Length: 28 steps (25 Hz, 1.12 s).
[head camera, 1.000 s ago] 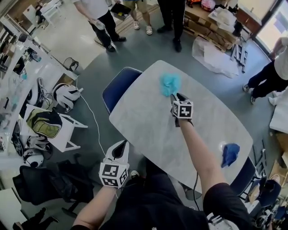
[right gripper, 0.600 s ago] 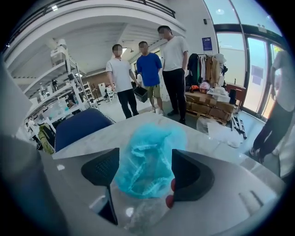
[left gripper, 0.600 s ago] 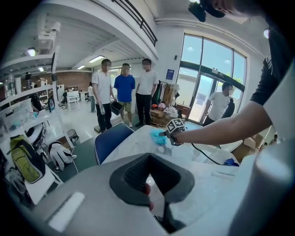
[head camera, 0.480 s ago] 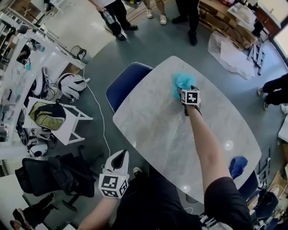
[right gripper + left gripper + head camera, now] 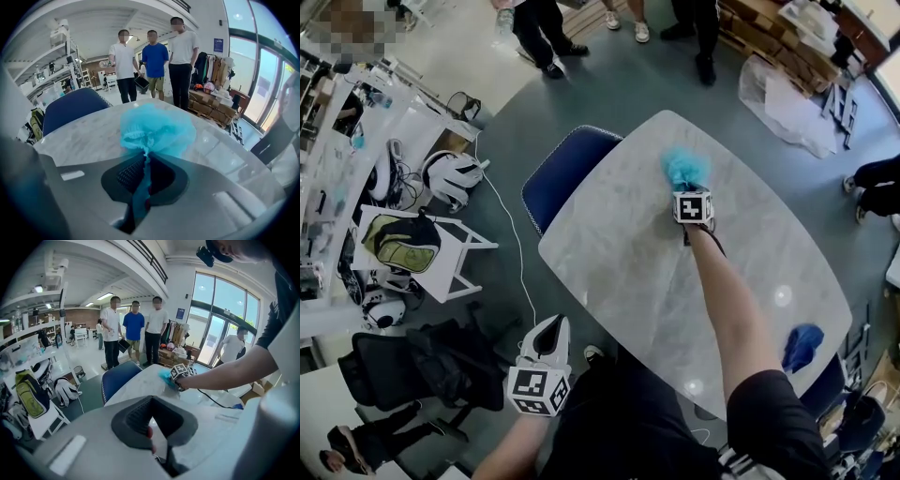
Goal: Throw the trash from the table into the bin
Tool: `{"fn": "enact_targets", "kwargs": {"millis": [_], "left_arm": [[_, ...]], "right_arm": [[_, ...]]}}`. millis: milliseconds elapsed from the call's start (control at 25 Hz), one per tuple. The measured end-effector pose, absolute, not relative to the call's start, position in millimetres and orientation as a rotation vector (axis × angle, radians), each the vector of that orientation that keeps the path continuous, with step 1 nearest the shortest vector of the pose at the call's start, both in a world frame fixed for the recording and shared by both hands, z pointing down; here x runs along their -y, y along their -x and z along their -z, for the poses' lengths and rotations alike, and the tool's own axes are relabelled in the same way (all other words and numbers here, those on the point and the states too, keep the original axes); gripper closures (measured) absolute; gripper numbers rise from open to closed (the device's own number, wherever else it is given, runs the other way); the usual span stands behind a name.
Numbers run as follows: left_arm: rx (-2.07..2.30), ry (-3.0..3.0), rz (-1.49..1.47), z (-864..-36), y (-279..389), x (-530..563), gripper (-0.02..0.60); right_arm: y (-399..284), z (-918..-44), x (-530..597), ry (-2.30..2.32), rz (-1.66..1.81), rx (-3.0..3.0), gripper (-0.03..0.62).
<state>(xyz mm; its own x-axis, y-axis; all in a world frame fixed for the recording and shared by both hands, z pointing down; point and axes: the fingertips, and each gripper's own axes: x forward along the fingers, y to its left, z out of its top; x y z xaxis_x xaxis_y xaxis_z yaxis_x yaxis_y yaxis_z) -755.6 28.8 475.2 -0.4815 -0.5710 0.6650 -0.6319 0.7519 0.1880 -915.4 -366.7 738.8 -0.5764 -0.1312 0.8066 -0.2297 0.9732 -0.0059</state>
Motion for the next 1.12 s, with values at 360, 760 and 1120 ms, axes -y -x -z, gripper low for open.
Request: {"fn": "enact_targets", "kwargs": {"millis": [360,760,1120], "left_arm": [[2.2,-0.932,-0.089,-470,739,-39,0.581],[2.25,-1.092,-0.08,-428,730,-38,0.581],[2.332,-1.232,-0.074,-367,720,-82,0.581]], "right_arm": [[886,-711,368,-0.355,-0.199,2.236,0.56],[807,-549,309,-0.353,-0.236,2.463,0.56],[715,-417,200,-0.331,-0.295,2.6,0.56]]}}
